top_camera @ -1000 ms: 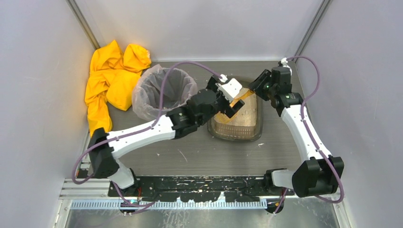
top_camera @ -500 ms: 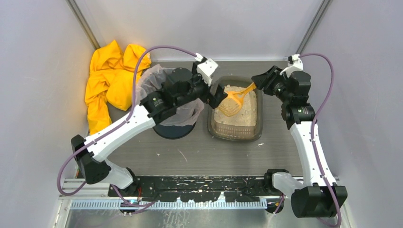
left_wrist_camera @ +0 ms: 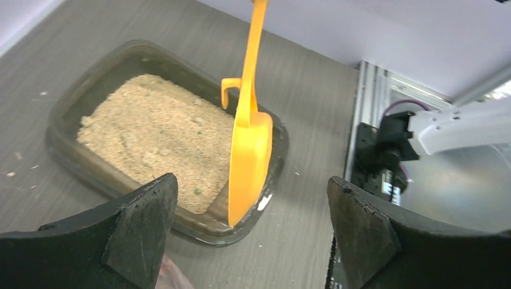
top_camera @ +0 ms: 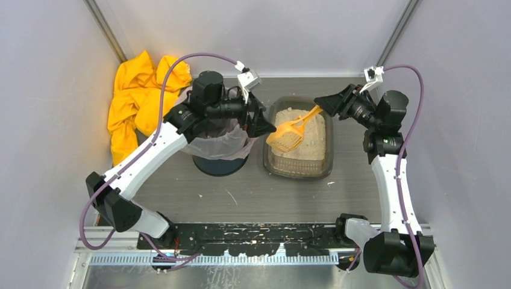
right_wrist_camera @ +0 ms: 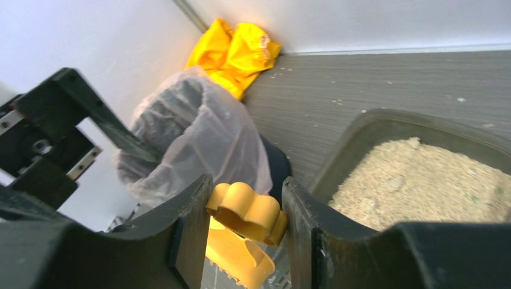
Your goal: Clean the litter box
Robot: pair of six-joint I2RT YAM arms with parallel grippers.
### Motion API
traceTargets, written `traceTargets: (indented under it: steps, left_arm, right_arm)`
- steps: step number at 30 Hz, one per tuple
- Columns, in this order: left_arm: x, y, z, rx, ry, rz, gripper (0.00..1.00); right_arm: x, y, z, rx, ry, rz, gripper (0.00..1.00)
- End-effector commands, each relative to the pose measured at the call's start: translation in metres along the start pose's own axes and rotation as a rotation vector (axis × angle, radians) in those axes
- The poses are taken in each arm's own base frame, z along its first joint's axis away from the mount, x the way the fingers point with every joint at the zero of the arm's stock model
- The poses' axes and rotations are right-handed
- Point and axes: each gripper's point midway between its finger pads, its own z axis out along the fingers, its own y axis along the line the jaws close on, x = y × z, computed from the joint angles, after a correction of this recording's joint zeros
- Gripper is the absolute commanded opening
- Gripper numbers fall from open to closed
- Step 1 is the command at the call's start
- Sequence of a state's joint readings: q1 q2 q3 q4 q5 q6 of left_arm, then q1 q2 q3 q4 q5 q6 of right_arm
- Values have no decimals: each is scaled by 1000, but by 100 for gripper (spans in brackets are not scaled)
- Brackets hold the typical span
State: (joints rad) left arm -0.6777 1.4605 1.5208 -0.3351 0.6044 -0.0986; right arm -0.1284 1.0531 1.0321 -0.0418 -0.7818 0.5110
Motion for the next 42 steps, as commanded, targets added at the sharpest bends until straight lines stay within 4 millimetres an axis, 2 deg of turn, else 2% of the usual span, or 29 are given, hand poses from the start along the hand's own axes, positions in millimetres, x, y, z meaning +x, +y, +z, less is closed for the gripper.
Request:
traceTargets:
  steps: [1, 6, 12, 18, 21, 25, 28, 32, 33, 35, 36, 39, 42]
  left_arm:
    - [-17, -21, -1, 160, -14, 4, 93]
    - [-18, -27, -1, 268, 7, -28, 90]
    - [-9, -38, -11, 341, 7, -45, 89]
    - [-8, -56, -17, 478, -14, -112, 85]
    - [-8, -64, -16, 566, -12, -166, 79]
    - [3, -65, -13, 578, -10, -197, 75]
    - [8, -74, -13, 628, -19, -221, 69]
    - [26, -81, -5, 654, 32, -258, 65]
    - [29, -81, -3, 657, 39, -264, 63]
    - [33, -86, 1, 672, 49, -276, 46]
    - [34, -89, 3, 684, 55, -278, 40]
    - [39, -106, 12, 724, 78, -277, 32]
    - [44, -112, 20, 735, 92, -286, 17]
  right_arm:
    - [-14, 54, -15, -222, -18, -101, 1]
    - [-12, 79, -25, -335, 2, -122, 1]
    - [-14, 91, -30, -387, -11, -117, 1]
    - [-13, 97, -33, -419, -13, -113, 1]
    - [-14, 98, -34, -424, -15, -118, 1]
    - [-16, 101, -34, -432, -14, -125, 1]
    - [-16, 101, -35, -436, -16, -130, 1]
    - [-15, 104, -35, -446, -15, -130, 1]
    - [-15, 104, -36, -448, -14, -132, 1]
    - [-14, 105, -36, -449, -13, -132, 1]
    - [-14, 104, -36, -448, -12, -131, 1]
    - [-13, 103, -34, -450, -3, -124, 1]
    - [-12, 102, -33, -450, 5, -116, 1]
